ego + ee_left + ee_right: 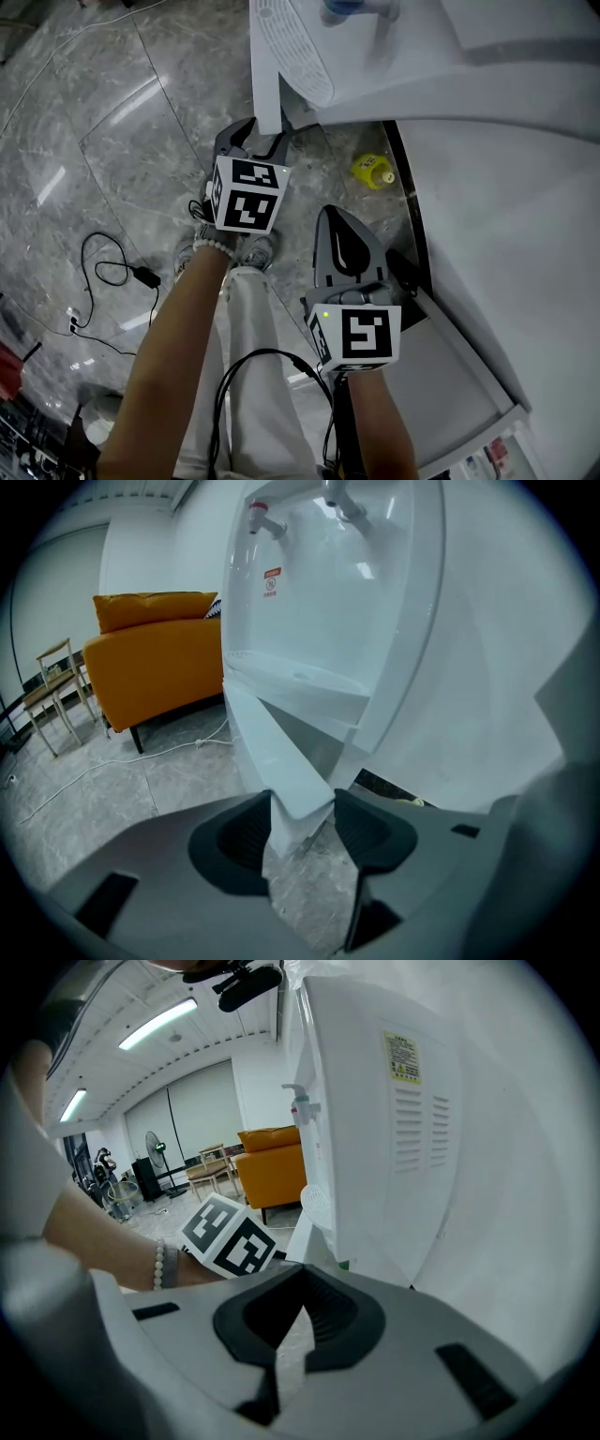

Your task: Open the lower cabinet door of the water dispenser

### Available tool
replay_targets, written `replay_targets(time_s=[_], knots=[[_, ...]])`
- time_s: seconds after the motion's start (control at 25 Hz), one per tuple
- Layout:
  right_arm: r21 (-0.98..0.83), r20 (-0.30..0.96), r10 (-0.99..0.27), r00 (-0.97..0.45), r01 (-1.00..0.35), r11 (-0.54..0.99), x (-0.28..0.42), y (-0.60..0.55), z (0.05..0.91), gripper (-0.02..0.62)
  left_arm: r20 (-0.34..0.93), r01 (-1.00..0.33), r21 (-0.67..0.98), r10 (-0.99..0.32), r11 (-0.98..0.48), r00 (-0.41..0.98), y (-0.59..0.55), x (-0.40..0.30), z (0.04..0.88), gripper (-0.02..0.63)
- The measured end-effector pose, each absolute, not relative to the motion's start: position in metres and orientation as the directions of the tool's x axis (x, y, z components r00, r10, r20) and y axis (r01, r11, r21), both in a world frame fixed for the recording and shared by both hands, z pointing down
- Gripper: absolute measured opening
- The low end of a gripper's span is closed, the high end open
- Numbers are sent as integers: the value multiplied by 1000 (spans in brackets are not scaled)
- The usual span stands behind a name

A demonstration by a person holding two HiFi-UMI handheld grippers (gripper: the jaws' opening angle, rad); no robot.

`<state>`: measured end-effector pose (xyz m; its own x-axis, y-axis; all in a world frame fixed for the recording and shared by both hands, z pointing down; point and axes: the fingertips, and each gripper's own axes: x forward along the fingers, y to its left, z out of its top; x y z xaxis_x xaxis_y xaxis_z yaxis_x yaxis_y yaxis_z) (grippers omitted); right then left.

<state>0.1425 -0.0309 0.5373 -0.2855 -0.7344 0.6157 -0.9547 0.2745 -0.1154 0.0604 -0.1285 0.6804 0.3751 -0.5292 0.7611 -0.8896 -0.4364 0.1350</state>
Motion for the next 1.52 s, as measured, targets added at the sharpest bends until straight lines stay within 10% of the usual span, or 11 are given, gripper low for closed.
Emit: replay_targets(time_s=[1.52], knots=[[-63,647,-741,-182,-980,187,42,-49,524,5,766,-909,13,-580,-417,277,-165,-130,674,144]])
